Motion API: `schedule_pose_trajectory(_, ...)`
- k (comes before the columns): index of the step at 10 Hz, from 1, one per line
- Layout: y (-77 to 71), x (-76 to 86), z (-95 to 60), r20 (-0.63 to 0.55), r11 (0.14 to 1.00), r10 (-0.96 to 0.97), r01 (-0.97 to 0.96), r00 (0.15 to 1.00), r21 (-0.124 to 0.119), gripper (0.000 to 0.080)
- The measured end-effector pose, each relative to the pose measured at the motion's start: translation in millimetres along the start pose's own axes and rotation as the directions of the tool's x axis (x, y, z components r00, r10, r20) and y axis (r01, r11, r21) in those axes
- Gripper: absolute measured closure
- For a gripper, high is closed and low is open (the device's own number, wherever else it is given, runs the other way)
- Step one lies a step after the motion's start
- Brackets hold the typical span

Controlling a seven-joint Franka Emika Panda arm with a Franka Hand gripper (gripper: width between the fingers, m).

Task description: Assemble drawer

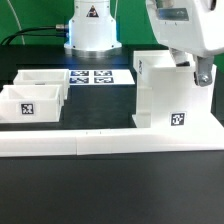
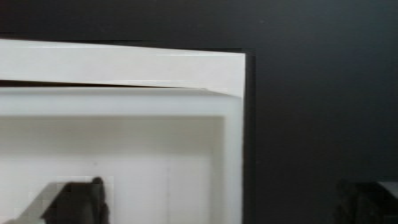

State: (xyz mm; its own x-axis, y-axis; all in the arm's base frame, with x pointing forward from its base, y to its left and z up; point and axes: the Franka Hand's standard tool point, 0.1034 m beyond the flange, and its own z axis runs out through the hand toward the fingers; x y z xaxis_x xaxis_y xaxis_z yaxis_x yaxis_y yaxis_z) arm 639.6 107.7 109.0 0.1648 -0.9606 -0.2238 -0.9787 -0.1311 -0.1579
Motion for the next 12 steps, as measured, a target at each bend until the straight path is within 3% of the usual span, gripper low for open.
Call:
schedule_pose_trajectory(2, 19.2, 1.6, -23.4, 0.0, 0.993, -0.119, 0.119, 0.993, 0.001, 0.015)
schedule_pose_trajectory(3, 24.9, 4.2, -28.8, 0.003, 0.989, -0.148, 0.148, 0.989, 0.013, 0.015)
schedule_pose_trajectory(4, 30.0, 8.5, -33.2, 0.011, 0.989, -0.147, 0.147, 0.989, 0.034, 0.015)
schedule_pose_trajectory(6, 29.6, 5.1, -29.7, 0.012, 0.978, -0.207, 0.207, 0.978, 0.03, 0.015)
schedule_pose_trajectory(7, 31.1, 5.4, -30.0, 0.008, 0.946, -0.323, 0.322, 0.946, 0.023, 0.015)
schedule_pose_trajectory(8, 36.0, 3.3, -31.0, 0.006, 0.879, -0.477, 0.477, 0.879, -0.013, 0.015)
schedule_pose_trajectory(10, 44.1, 7.7, -35.2, 0.007, 0.675, -0.738, 0.737, 0.675, -0.037, 0.015)
schedule_pose_trajectory(11, 54.9, 14.7, -37.6, 0.014, 0.601, -0.798, 0.798, 0.602, -0.04, 0.015)
schedule_pose_trajectory(12, 62.0, 23.8, -35.2, 0.02, 0.632, -0.775, 0.775, 0.632, -0.008, 0.015)
